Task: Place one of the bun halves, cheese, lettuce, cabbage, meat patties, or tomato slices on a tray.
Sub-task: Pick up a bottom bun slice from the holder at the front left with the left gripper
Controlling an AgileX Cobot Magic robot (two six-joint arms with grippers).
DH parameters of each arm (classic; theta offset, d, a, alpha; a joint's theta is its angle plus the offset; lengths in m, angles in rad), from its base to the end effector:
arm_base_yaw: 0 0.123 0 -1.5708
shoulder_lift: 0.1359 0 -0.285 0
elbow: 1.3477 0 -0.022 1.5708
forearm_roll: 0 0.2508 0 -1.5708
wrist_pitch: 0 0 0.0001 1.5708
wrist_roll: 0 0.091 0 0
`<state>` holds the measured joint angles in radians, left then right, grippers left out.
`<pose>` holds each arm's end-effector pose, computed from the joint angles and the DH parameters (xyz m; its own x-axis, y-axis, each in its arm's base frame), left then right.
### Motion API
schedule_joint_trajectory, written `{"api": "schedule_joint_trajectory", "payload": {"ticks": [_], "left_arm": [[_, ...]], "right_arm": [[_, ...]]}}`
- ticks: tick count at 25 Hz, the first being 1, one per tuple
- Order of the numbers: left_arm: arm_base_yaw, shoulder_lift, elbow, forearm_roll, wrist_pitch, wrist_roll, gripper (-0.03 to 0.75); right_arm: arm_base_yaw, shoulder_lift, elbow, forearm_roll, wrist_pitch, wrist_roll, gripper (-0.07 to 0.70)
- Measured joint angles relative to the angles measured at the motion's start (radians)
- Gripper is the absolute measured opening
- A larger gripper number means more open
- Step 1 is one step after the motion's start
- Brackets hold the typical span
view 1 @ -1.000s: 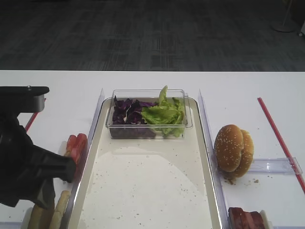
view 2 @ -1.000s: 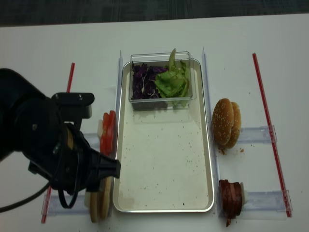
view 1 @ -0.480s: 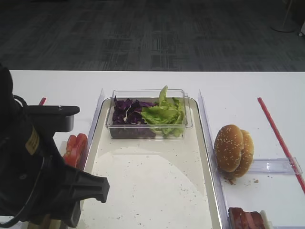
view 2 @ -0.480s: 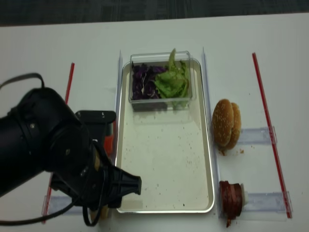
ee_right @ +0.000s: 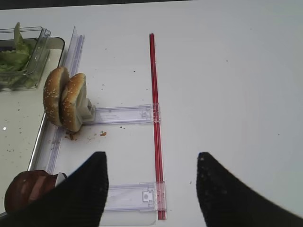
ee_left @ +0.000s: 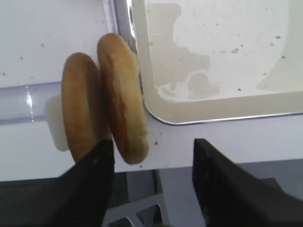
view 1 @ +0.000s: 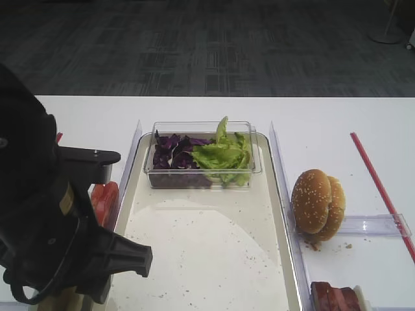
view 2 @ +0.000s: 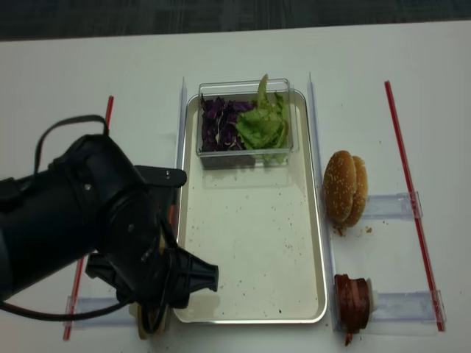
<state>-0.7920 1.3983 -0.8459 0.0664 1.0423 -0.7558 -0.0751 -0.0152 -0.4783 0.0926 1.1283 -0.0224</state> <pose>0.1648 -0.1596 0.2243 -0.9940 0.0676 -0.0860 0.0678 0.9977 0.0004 -0.0073 0.0082 0.2661 -0.5176 0.0563 -0.8538 0.0125 0.9982 0.0582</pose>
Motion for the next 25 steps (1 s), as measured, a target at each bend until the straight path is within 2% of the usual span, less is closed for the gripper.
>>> {"api": "schedule_joint_trajectory", "payload": {"ticks": [3,11,20,25], "left_arm": [[0.000,0.010,0.000,0.013,-0.025,0.000,0.347],[0.048,0.056,-0.002,0.013,-0.044,0.015,0.347],[0.123,0.095,-0.003,-0.016,-0.057,0.108,0.347],[0.141,0.130,-0.003,-0.028,-0.063,0.147,0.347]], "right_arm": [[0.000,0.000,0.000,0.000,0.000,0.000,0.445],[0.000,0.000,0.000,0.000,0.000,0.000,0.445],[0.000,0.000,0.000,0.000,0.000,0.000,0.445],[0.000,0.000,0.000,0.000,0.000,0.000,0.445]]}}
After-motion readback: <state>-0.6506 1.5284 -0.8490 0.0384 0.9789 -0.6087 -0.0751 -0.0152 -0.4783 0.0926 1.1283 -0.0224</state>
